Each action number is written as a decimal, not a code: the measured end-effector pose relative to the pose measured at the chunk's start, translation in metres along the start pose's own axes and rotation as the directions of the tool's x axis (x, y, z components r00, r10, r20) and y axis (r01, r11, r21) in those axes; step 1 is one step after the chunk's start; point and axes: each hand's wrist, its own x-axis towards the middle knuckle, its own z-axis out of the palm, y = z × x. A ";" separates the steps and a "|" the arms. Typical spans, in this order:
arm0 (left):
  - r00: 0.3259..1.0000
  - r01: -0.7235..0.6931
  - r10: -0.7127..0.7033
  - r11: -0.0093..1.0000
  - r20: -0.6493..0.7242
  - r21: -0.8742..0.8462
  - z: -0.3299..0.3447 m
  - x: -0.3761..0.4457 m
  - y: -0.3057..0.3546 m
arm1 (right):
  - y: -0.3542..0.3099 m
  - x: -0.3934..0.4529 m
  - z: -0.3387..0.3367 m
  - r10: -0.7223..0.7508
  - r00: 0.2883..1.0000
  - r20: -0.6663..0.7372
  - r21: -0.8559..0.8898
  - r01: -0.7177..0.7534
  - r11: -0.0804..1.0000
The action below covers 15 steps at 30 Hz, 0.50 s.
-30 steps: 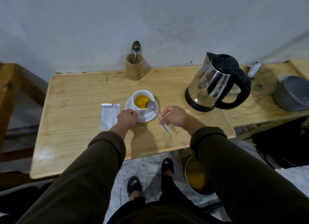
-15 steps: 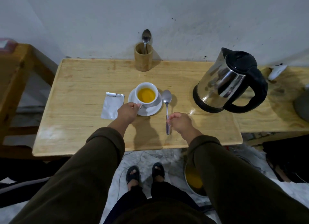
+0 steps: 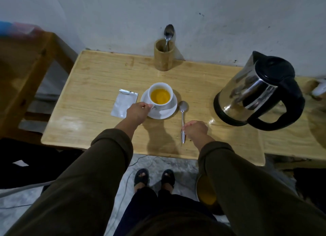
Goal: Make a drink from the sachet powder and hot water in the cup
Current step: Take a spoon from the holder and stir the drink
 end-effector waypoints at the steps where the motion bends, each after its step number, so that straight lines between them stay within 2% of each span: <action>1: 1.000 0.002 -0.002 1.000 -0.003 -0.008 0.000 0.000 0.000 | 0.000 0.001 0.000 0.004 1.000 0.001 -0.015 -0.004 1.000; 6: 1.000 0.005 -0.007 0.997 -0.014 -0.073 0.003 0.000 -0.002 | -0.001 0.003 -0.001 -0.048 0.999 0.007 -0.126 0.048 0.991; 15: 1.000 0.011 -0.013 0.996 -0.018 -0.087 0.004 0.001 -0.004 | 0.000 0.009 -0.003 -0.069 0.997 0.023 -0.212 0.072 0.975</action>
